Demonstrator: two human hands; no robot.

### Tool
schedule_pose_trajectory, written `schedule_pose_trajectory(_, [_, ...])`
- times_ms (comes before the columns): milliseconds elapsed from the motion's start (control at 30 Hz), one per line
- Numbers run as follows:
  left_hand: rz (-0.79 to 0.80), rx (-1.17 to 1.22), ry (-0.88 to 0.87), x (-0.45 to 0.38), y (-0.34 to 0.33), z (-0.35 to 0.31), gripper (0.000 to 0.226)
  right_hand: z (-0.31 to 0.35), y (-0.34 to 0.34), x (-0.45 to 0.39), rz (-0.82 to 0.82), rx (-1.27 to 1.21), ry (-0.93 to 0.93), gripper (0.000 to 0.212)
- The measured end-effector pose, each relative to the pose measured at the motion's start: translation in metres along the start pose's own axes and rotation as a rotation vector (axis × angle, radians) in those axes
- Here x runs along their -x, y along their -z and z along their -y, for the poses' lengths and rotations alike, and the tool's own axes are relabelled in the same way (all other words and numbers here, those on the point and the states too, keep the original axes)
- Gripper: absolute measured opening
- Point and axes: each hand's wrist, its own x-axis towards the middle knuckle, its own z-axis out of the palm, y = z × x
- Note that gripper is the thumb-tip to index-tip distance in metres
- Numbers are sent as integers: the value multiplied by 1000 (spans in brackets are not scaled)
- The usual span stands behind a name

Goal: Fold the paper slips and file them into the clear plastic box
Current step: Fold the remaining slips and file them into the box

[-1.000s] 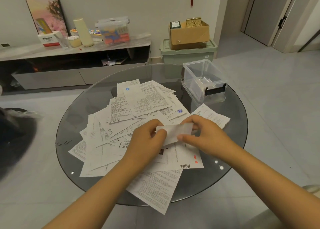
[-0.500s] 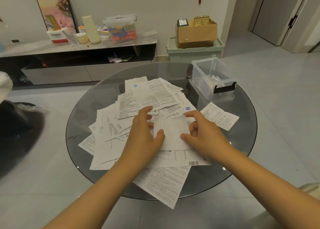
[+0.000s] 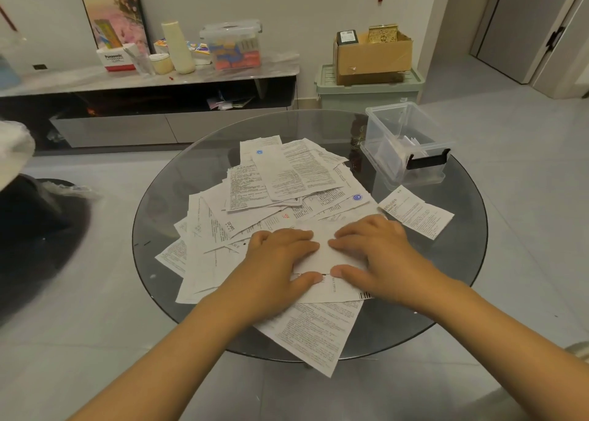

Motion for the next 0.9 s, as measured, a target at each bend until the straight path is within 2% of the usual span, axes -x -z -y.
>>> schedule_pose_trajectory(233, [-75,-65,-102,0,0,-1,41,-1,-2,3,-3,2,70,58])
schedule_pose_trajectory(367, [-108,-50,-180,0,1,-5,36,5,-1,5,-86,18,148,34])
schedule_pose_trajectory(467, [-77,-4,-88,0,2,-6,44,3,2,6,-70,28,85,26])
schedule_pose_trajectory(600, [-134,96,-13,1,4,-6,17,-2,6,8,-123,-43,-5,19])
schedule_pose_trajectory(900, [-241,280,108,-3,2,-10,4,0,6,7,-173,-243,-123,6])
